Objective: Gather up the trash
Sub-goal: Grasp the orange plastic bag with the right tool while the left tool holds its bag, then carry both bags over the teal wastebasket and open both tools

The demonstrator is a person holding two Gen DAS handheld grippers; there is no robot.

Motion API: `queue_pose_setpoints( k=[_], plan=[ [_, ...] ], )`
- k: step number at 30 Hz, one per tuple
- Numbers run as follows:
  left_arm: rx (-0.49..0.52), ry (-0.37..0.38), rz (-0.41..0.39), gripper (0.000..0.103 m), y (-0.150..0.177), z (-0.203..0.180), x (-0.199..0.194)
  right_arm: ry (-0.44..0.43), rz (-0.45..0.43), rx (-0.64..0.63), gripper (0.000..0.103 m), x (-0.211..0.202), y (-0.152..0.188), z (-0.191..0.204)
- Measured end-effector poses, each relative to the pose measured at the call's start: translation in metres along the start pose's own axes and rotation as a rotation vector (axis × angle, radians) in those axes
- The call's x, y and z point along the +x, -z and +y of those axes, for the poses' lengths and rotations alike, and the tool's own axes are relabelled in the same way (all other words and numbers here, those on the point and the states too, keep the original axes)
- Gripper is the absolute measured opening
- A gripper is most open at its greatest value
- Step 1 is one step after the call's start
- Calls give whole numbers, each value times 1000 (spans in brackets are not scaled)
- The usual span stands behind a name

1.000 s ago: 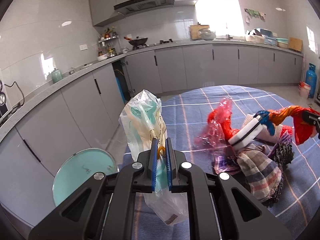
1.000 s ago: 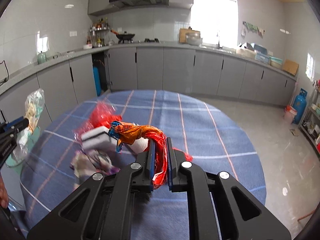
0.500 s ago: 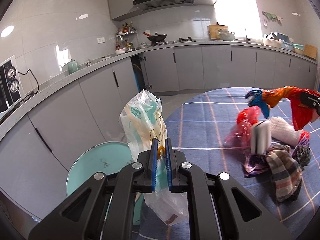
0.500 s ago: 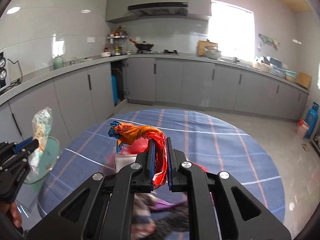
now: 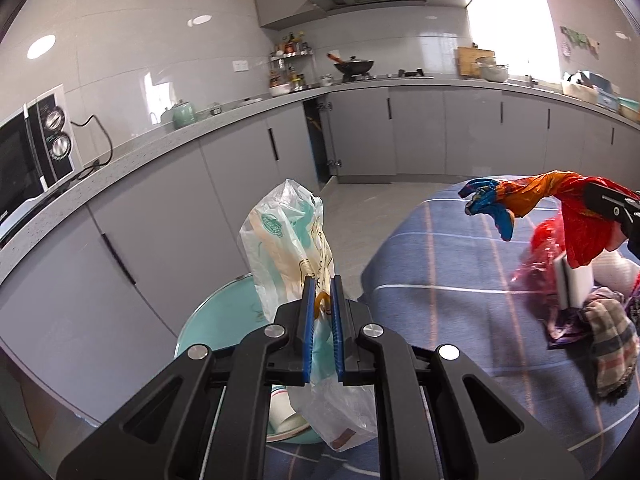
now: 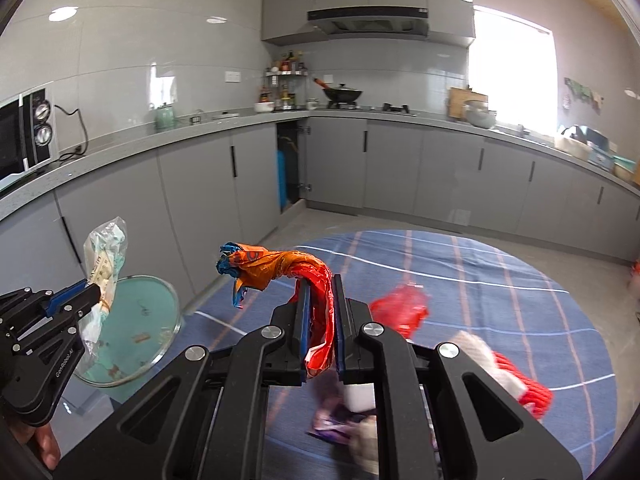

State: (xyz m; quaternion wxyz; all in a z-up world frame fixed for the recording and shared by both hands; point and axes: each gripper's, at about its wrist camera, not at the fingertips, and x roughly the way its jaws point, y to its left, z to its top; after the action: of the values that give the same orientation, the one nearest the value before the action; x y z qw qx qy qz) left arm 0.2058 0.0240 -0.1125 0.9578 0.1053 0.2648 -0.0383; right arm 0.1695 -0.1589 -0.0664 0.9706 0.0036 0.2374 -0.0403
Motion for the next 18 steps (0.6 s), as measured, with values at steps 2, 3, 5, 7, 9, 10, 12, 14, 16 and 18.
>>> queue_pose_setpoints(
  k=[2, 3, 5, 7, 9, 10, 12, 14, 16, 18],
  plan=[
    [-9, -19, 5, 9, 1, 9, 2, -24, 2, -9, 11, 4, -1, 9],
    [-13, -26, 8, 9, 2, 12, 4, -30, 2, -12, 11, 6, -1, 14],
    [-23, -45, 16, 9, 3, 21, 7, -51, 5, -17, 11, 10, -3, 22],
    [-28, -56, 19, 9, 4, 26, 9, -66, 6, -23, 11, 13, -3, 30],
    [-32, -73, 23, 9, 5, 31, 12, -82, 9, -26, 11, 16, -4, 37],
    [-33, -77, 25, 9, 5, 33, 13, -88, 10, -29, 11, 18, -5, 41],
    [-34, -94, 28, 9, 6, 37, 16, -100, 12, -34, 11, 21, -6, 47],
    [-31, -117, 35, 9, 7, 41, 18, -111, 13, -41, 11, 22, -6, 55],
    [-34, -127, 39, 9, 7, 45, 20, -123, 13, -47, 11, 25, -6, 61],
    [-28, -149, 41, 9, 7, 47, 22, -132, 15, -61, 11, 28, -6, 70]
  ],
)
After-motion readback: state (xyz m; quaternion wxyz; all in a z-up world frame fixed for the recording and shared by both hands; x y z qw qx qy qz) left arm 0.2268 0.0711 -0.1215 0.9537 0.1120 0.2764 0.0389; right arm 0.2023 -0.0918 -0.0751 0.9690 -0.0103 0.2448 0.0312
